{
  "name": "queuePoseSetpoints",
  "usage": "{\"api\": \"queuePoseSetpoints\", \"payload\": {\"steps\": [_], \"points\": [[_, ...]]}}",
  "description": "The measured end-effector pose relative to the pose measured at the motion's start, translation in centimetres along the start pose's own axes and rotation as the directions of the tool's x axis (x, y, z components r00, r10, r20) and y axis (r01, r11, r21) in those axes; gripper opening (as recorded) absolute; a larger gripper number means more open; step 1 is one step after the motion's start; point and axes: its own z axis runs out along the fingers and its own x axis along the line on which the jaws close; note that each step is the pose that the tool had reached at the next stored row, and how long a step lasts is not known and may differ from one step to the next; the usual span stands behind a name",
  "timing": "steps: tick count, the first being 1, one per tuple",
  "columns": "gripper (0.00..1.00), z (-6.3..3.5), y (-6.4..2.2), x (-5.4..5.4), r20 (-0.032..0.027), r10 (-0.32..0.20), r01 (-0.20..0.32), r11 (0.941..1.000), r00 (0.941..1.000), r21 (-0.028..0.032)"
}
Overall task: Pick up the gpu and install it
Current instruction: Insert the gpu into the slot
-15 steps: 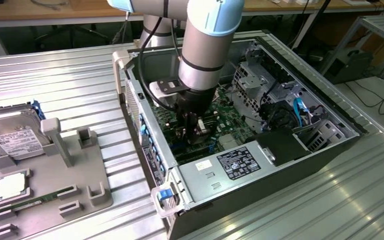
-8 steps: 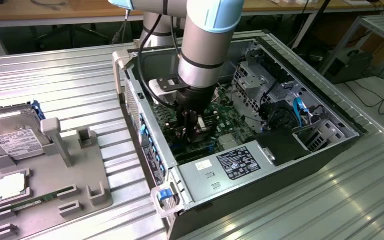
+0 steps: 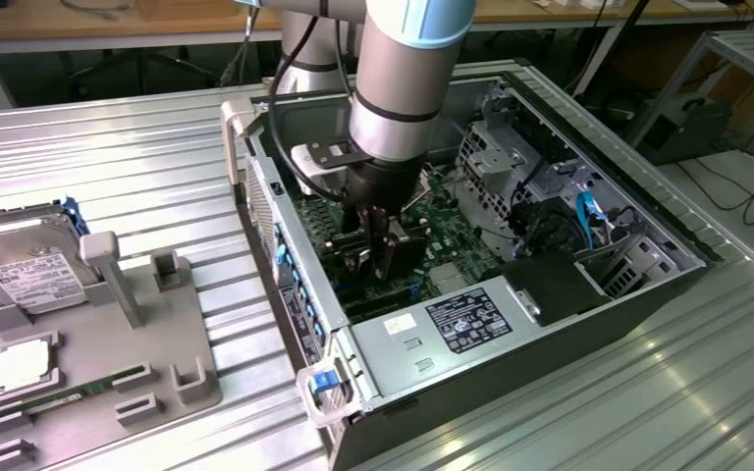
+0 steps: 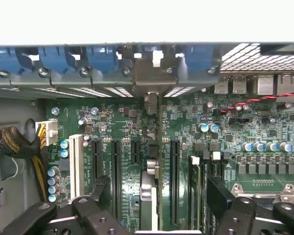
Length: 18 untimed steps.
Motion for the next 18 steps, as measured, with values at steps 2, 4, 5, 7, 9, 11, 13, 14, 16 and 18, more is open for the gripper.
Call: {"api": "queuePoseSetpoints", "payload": {"steps": [2, 4, 5, 7, 9, 11, 13, 14, 16, 18], "points": [[0.87, -0.32, 0.01, -0.1, -0.0002, 0.0, 0.0, 1.0, 1.0, 0.0008], [0.87, -0.68, 0.02, -0.2, -0.0001, 0.0, 0.0, 1.0, 1.0, 0.0019], [0.87, -0.9, 0.02, -0.3, -0.0003, 0.0, 0.0, 1.0, 1.0, 0.0025], [0.87, -1.3, 0.03, -0.4, -0.0001, 0.0, 0.0, 1.0, 1.0, 0.0044], [0.87, -1.63, 0.04, -0.6, -0.0001, 0.0, 0.0, 1.0, 1.0, 0.0062], [0.87, -1.95, 0.06, -0.7, -0.0002, 0.0, 0.0, 1.0, 1.0, 0.0084], [0.49, -2.64, 0.28, -1.8, -0.0015, 0.0, 0.0, 0.9999, 1.0, 0.016], [0.24, -2.67, 0.4, -2.0, -0.0016, 0.0, 0.0, 0.9998, 1.0, 0.0175], [0.11, -3.06, 0.43, -1.4, 0.0052, 0.001, -0.001, 0.9998, 1.0, 0.0183], [0.11, -3.04, 0.5, -0.3, 0.0013, 0.001, -0.001, 0.9998, 1.0, 0.0183]]}}
